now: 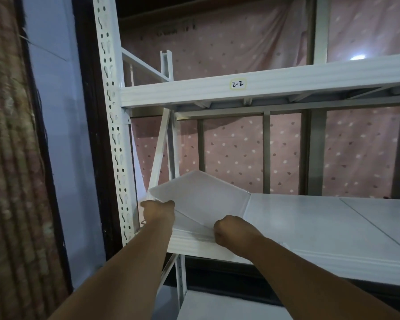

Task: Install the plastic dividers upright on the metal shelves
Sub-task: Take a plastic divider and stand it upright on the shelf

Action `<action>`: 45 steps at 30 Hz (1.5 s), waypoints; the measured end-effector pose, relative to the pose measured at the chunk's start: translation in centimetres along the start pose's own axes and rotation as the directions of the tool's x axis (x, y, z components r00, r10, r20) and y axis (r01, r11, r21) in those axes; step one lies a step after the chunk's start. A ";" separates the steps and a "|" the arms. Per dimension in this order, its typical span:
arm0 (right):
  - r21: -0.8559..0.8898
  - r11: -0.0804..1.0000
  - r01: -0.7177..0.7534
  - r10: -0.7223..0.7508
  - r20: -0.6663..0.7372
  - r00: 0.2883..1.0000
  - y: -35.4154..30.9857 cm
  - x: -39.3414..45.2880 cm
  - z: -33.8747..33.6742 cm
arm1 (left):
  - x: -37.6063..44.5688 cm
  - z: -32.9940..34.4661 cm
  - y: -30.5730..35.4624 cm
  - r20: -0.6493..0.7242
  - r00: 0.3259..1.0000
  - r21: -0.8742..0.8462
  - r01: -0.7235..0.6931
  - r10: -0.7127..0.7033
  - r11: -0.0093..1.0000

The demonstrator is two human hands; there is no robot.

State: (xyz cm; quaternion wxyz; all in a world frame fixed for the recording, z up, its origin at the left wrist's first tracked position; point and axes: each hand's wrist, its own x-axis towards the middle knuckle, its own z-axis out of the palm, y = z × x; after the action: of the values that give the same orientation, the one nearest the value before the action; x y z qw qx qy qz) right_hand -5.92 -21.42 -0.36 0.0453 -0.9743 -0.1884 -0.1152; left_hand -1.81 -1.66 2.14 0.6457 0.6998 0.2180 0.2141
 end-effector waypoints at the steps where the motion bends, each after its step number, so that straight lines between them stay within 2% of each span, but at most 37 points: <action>1: 0.029 1.000 -0.003 0.004 -0.021 1.000 0.3 -0.1 -0.1 | -0.3 0.5 0.5 0.059 0.998 -0.097 0.008 -0.003 0.995; 3: 0.091 0.996 -0.009 0.015 -0.065 0.998 1.1 -0.5 -0.4 | -1.2 1.5 1.5 0.168 0.985 -0.263 -0.003 0.049 0.965; 5: 0.144 0.990 -0.012 0.028 -0.113 0.993 2.0 -0.7 -0.8 | -2.2 2.7 2.6 0.293 0.947 -0.456 0.021 0.128 0.890; 7: 0.201 0.979 -0.037 0.068 -0.153 0.986 3.1 -1.1 -1.3 | -3.5 4.2 3.8 0.385 0.901 -0.542 0.045 0.201 0.839; 10: 0.277 0.955 -0.103 0.160 -0.195 0.968 4.8 -1.9 -2.0 | -5.3 6.4 5.6 0.419 0.872 -0.486 -0.021 0.254 0.874; 14: 0.368 0.909 -0.194 0.295 -0.244 0.924 7.1 -2.9 -2.9 | -8.1 9.7 8.2 0.421 0.828 -0.346 -0.230 0.370 0.909; 22: 0.443 0.834 -0.329 0.457 -0.220 0.862 13.2 -6.3 -5.2 | -15.2 16.4 12.3 0.443 0.751 -0.098 -0.503 0.491 0.858; 26: 0.455 0.810 -0.370 0.497 -0.195 0.846 17.3 -9.4 -6.5 | -19.6 19.9 13.2 0.466 0.713 -0.069 -0.562 0.525 0.824; 34: 0.512 0.762 -0.396 0.591 -0.301 0.749 25.3 -17.2 -9.6 | -29.3 27.4 15.9 0.564 0.551 -0.015 -0.738 0.615 0.675; 39: 0.492 0.751 -0.439 0.629 -0.335 0.701 30.0 -22.9 -12.0 | -35.4 32.0 17.0 0.609 0.469 -0.026 -0.795 0.640 0.607; 45: 0.447 0.734 -0.512 0.671 -0.360 0.648 36.6 -29.7 -14.2 | -43.6 37.5 17.9 0.648 0.388 -0.101 -0.809 0.656 0.579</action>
State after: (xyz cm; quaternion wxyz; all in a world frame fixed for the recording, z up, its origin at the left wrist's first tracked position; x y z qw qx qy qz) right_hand -21.88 -67.71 4.53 0.2775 -0.8971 0.1475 -0.3107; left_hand -14.95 -58.69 16.41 0.4281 0.8199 -0.3190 0.2069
